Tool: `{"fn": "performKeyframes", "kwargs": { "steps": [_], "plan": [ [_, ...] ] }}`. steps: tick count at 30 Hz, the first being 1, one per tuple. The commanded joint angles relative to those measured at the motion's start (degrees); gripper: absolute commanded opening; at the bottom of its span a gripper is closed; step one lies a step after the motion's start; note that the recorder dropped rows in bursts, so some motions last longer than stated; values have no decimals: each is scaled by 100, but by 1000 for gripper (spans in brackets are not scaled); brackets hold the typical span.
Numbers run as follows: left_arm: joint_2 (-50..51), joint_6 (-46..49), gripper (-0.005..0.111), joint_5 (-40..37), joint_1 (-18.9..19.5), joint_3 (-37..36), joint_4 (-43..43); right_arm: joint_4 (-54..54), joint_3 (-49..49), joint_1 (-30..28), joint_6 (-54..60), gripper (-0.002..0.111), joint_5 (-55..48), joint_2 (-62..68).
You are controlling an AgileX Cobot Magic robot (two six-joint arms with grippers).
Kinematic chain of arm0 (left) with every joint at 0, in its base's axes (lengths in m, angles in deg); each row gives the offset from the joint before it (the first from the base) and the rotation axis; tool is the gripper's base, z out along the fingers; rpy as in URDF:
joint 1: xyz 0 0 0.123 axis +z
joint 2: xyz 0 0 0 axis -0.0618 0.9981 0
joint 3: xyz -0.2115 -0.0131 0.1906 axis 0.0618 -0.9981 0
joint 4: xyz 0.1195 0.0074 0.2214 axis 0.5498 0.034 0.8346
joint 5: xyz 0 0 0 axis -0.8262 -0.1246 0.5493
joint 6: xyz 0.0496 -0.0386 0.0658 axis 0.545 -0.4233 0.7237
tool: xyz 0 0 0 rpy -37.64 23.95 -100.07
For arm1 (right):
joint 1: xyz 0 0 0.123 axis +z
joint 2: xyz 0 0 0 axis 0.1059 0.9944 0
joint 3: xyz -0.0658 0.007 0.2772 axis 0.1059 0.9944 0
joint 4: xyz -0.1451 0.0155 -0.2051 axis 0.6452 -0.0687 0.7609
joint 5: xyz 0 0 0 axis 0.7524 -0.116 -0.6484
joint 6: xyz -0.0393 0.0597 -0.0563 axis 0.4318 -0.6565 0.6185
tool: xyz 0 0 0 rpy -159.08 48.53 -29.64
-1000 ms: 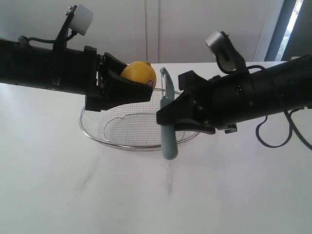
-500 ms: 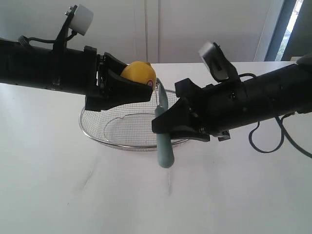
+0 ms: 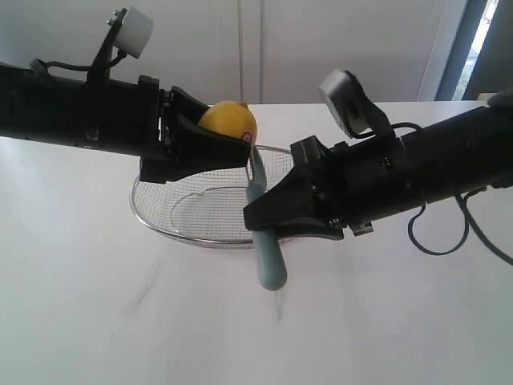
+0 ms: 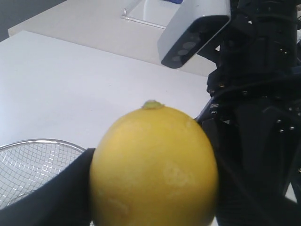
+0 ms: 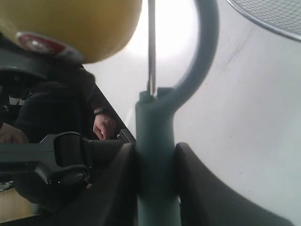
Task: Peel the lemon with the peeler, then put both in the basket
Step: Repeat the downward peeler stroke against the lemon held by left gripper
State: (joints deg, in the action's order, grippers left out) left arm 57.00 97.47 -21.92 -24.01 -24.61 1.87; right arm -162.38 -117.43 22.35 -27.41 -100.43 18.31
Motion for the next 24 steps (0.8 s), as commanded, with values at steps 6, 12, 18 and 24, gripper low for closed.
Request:
{"fn": "performKeyframes", "kwargs": {
  "steps": [6,12,18,24],
  "plan": [
    [-27,5,0,-160,-28,25,-181,-285,26,-33,163,0,185,-18],
    [-27,5,0,-160,-28,25,-181,-319,26,-33,130,0,318,-122],
    [-27,5,0,-160,-28,25,-181,-319,26,-33,55,0,602,-503],
    [-27,5,0,-160,-28,25,-181,-307,26,-33,55,0,591,-843]
  ]
}}
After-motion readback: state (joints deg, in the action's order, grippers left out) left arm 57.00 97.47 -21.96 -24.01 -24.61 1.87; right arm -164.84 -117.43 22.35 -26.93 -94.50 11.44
